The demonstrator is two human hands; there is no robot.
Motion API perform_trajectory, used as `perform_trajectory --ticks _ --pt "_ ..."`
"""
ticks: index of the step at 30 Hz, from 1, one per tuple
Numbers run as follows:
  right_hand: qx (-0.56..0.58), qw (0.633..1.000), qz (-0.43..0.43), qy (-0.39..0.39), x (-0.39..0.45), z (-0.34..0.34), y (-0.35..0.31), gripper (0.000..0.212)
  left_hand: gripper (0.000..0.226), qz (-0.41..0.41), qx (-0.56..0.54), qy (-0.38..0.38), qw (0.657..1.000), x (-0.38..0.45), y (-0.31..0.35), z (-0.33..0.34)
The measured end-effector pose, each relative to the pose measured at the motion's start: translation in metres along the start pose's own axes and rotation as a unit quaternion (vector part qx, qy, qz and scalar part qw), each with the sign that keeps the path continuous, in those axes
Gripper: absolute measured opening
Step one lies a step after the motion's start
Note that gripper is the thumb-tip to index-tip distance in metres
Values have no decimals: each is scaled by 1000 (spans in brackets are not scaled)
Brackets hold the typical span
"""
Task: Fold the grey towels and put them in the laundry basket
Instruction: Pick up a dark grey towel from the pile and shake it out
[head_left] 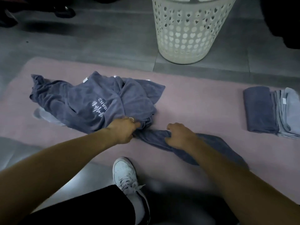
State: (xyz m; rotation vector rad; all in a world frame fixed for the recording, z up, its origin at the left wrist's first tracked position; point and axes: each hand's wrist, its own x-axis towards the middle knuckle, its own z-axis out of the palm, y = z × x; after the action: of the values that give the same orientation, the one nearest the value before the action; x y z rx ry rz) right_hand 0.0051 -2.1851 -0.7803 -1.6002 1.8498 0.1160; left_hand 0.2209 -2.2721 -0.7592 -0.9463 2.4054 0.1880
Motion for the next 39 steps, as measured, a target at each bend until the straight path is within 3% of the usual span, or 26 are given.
perform_trajectory --ticks 3,6,9,12,15,19,27,29,31,33,35,39 --pt "-14 1000 -18 -16 35 34 -19 41 69 76 165 -2 983 27 -5 26" --pt "-37 999 -30 -13 71 64 -34 48 69 124 236 -3 964 55 -15 45" --pt "-53 998 -42 12 99 92 -40 50 73 65 245 -5 967 76 -27 57" --pt "-66 994 -81 24 109 98 -36 31 90 -31 226 -9 974 78 -49 66" --pt "3 993 -105 57 93 86 -29 14 111 -98 195 -28 976 65 -78 72" --pt "72 972 -155 159 52 69 -36 15 100 -130 167 -42 976 61 -86 64" --pt "108 947 -140 267 -17 48 -12 21 80 -160 180 -39 970 63 -66 27" --pt "86 958 -112 249 -15 42 -7 20 81 -125 205 -13 971 57 -54 28" --pt "92 970 -74 213 -4 35 -7 19 91 -22 223 35 974 49 -34 45" --pt "107 974 -71 188 6 32 -9 19 100 37 204 18 978 41 -24 65" --pt "130 970 -75 190 9 33 -11 20 86 4 153 -8 988 45 -29 71" --pt "160 966 -41 199 16 39 -6 20 34 -30 122 59 990 58 -45 51"
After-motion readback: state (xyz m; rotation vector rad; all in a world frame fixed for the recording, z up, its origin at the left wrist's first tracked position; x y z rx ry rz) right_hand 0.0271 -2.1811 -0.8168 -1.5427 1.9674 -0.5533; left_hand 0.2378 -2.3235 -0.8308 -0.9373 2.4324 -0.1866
